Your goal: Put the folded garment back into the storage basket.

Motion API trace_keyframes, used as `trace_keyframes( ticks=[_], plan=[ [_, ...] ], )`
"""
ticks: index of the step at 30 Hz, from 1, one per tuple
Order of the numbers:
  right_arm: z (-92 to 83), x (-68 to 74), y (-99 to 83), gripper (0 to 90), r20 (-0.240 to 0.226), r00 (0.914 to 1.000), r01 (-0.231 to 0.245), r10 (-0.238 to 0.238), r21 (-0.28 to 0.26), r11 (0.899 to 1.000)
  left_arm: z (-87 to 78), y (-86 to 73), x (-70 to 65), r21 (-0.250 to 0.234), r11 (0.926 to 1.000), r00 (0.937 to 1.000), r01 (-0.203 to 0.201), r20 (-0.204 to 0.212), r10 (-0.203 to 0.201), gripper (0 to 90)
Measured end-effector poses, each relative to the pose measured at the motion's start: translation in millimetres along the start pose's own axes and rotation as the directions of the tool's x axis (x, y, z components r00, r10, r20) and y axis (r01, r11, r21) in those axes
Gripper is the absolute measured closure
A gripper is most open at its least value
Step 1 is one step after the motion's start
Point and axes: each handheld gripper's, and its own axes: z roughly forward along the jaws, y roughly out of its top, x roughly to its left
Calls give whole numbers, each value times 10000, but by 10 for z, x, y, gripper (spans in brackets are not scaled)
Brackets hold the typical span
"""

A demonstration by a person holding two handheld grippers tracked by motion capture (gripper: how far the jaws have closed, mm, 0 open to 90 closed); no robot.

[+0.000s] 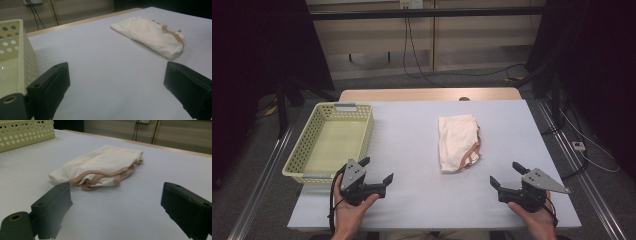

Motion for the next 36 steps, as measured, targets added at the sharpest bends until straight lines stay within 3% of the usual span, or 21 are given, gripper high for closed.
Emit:
trace_keyframes(
  ticks=[11, 20, 24, 29, 36],
  plan=[
    [10, -23, -7, 89, -57, 9999, -90, 90, -8, 10000, 20, 12, -10, 148, 9999, 9999, -37, -105, 38, 73],
    [27, -21, -5, 87, -183, 9997, -156, 157, 28, 9999, 46, 37, -52, 270, 9996, 10000, -25, 74, 23, 74],
    [33, -13, -4, 86, -209, 9997, -114, 115, 42, 9999, 57, 60, -85, 270, 9993, 9997, -244, 48, 242, 76],
    [45, 0, 2, 86, -260, 9996, -52, 54, 75, 10000, 67, 73, -79, 389, 9991, 9995, -173, 280, 162, 76],
    [37, 28, 16, 85, -262, 9996, 90, -89, 58, 9999, 20, 96, -97, 360, 9991, 9995, -233, 212, 226, 68]
  ],
)
